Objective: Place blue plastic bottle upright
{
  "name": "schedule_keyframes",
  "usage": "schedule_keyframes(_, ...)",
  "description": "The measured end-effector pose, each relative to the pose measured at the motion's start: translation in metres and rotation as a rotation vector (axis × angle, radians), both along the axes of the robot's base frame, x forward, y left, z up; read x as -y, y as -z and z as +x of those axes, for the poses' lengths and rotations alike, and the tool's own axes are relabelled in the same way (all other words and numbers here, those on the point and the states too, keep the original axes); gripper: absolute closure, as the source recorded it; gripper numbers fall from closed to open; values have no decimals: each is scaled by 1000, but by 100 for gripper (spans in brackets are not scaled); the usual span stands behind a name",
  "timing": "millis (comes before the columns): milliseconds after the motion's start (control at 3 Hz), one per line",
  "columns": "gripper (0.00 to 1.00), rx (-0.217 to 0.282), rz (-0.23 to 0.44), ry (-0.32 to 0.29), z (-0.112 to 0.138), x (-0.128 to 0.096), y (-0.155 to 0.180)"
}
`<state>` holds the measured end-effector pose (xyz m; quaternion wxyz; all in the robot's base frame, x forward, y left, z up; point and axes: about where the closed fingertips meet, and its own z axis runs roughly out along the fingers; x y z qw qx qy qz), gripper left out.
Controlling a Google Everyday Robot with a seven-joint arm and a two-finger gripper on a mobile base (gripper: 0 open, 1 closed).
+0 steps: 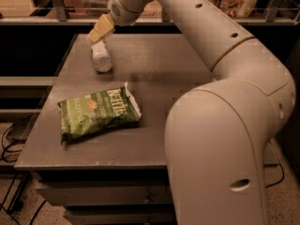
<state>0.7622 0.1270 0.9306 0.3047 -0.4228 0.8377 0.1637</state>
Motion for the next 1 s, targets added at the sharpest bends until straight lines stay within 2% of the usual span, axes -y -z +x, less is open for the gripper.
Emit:
schedule_keyframes(667, 0, -18, 3, 18, 26, -38, 17)
schedule_keyframes(1000, 0, -45, 3, 24, 35, -50, 31)
